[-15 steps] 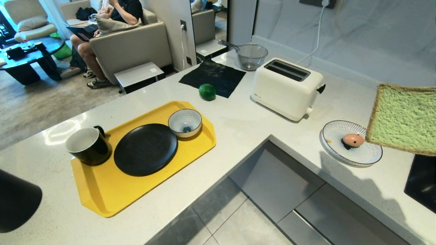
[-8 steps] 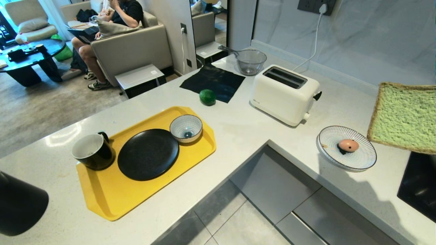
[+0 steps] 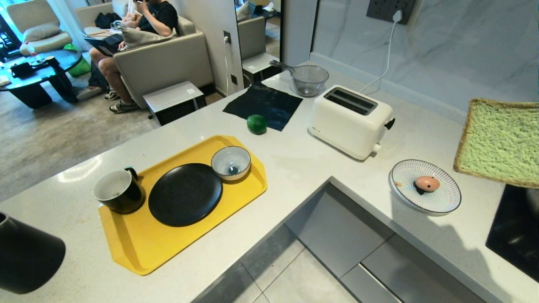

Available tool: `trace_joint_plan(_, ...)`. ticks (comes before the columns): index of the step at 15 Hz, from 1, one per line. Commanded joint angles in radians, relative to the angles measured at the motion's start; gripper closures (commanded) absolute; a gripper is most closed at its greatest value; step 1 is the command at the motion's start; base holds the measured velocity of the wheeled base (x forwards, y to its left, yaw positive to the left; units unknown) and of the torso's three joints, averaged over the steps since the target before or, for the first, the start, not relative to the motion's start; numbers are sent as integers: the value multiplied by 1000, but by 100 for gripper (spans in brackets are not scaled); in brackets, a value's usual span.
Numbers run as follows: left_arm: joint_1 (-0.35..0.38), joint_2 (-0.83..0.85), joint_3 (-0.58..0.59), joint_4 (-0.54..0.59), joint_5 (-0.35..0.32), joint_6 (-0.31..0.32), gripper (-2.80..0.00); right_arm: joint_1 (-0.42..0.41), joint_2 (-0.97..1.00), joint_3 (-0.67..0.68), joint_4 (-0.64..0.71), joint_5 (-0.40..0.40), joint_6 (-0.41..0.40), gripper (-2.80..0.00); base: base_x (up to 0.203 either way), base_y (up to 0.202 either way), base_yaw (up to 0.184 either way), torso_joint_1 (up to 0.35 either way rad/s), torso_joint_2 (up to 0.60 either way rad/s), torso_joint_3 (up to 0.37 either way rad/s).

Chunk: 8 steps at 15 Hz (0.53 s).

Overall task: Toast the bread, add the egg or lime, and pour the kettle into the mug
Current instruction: Put the bread slices in the toaster

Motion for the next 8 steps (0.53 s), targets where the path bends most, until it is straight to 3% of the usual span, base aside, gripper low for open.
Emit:
trace_joint_plan(1,-1,-1,17,-1,0,0,0,0,0,-5,5,-1,1,0,0,0,0,86,-169,-73)
trace_joint_plan(8,-1,-1,17,-1,0,0,0,0,-6,-11,5,-2,1,0,0,0,0,85,-151,-68)
